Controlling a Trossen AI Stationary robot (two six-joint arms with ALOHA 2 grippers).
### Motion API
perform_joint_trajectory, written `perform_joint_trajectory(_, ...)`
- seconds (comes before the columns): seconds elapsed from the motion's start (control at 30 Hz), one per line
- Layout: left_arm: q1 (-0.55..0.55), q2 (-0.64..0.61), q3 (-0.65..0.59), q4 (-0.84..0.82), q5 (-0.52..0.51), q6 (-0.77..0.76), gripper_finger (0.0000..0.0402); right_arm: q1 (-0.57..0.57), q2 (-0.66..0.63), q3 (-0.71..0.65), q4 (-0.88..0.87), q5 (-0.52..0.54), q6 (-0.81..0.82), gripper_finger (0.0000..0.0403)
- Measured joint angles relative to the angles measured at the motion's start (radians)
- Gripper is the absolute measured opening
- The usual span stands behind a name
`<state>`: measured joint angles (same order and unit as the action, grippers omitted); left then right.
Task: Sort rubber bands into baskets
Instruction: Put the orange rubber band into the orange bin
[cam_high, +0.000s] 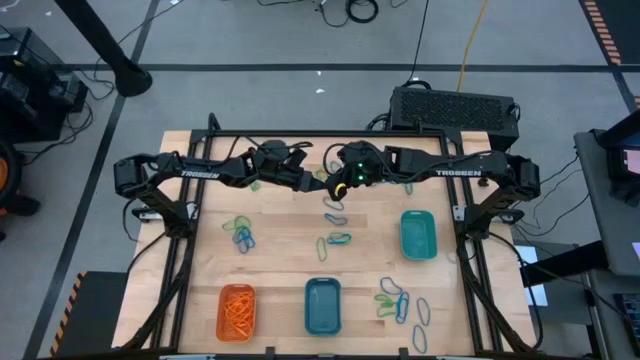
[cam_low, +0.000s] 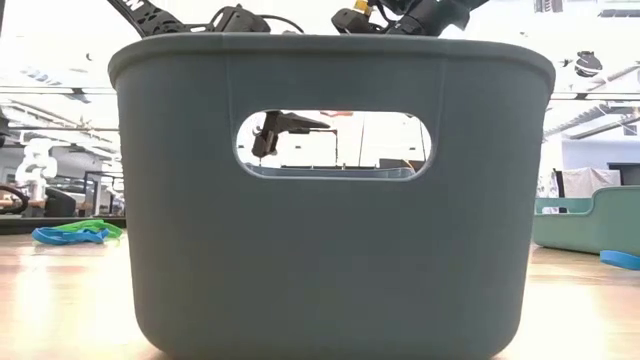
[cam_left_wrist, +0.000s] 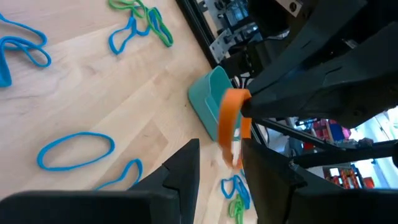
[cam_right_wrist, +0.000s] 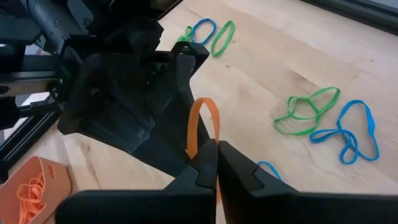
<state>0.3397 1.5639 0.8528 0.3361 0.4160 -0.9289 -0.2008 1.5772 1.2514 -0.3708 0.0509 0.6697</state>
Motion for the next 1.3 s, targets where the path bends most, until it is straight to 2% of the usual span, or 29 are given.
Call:
perform_joint_trajectory(0.37, 0.000, 0.000, 0.000, -0.001, -0.001, 0.020, 0.0119, 0.000, 0.000, 0.000, -0.001, -0.004, 0.000, 0.0000)
perform_joint_trajectory(0.47, 0.000, 0.000, 0.000, 0.000, -0.001, 0.022, 0.0095, 0.004, 0.000, 0.000, -0.001, -0.004, -0.002, 0.0000)
perform_joint_trajectory(0.67, 0.000, 0.000, 0.000, -0.001, -0.001, 0.030, 0.0013, 0.016, 0.000, 0.000, -0.001, -0.004, -0.032, 0.0000)
perform_joint_trajectory(0.83, 0.000, 0.000, 0.000, -0.001, -0.001, 0.046, 0.0010, 0.016, -0.001, 0.000, -0.001, -0.004, -0.034, 0.0004)
perform_joint_trajectory(0.97, 0.000, 0.000, 0.000, -0.001, 0.003, 0.046, 0.0005, 0.016, -0.001, 0.000, -0.002, -0.003, -0.043, 0.0029)
perform_joint_trajectory(1.07, 0.000, 0.000, 0.000, -0.001, 0.048, 0.046, 0.0004, 0.016, -0.001, 0.000, -0.014, -0.004, -0.049, 0.0060)
perform_joint_trajectory(1.17, -0.008, -0.006, 0.000, -0.014, 0.144, 0.046, 0.0003, 0.016, -0.001, 0.000, -0.038, -0.007, -0.053, 0.0092)
perform_joint_trajectory(1.3, -0.048, -0.026, 0.001, -0.090, 0.276, 0.046, 0.0002, 0.031, -0.001, 0.000, -0.058, -0.099, -0.051, 0.0127)
